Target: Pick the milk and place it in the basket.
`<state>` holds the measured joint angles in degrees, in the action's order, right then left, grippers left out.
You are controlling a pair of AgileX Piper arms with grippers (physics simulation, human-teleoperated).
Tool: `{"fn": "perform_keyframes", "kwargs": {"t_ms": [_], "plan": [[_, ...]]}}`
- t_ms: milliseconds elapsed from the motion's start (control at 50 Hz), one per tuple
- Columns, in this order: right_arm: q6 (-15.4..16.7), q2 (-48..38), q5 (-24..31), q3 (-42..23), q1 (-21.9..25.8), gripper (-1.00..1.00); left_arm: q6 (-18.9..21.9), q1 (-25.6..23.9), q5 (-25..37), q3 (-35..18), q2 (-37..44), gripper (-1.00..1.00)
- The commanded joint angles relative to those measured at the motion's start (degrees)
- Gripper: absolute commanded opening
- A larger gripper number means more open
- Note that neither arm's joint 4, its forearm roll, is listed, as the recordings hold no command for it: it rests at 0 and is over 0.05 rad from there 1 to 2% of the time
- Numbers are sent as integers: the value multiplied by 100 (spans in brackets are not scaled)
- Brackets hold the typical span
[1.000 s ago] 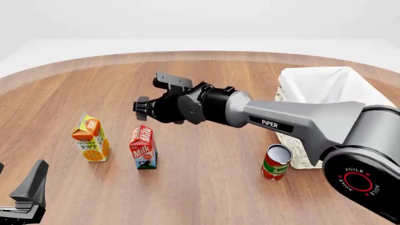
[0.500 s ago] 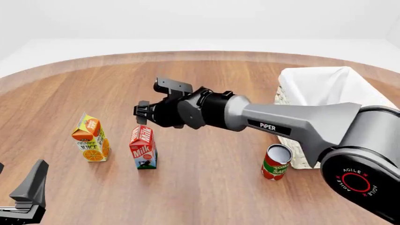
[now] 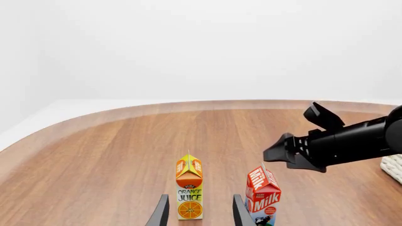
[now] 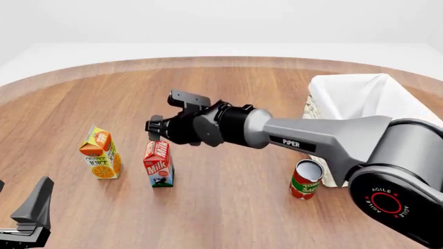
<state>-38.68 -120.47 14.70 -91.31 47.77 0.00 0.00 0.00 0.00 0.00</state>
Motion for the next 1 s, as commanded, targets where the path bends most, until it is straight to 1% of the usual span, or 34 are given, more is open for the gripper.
{"fn": "perform_keyframes", "kwargs": {"t_ms": [20, 640, 1000], "plan": [[-60, -39, -48, 28, 19, 100, 0, 0, 0, 0, 0, 100], [-257, -195, -167, 59, 98, 100, 0, 0, 0, 0, 0, 100], [-313, -295, -185, -15, 143, 100, 0, 0, 0, 0, 0, 100]]}}
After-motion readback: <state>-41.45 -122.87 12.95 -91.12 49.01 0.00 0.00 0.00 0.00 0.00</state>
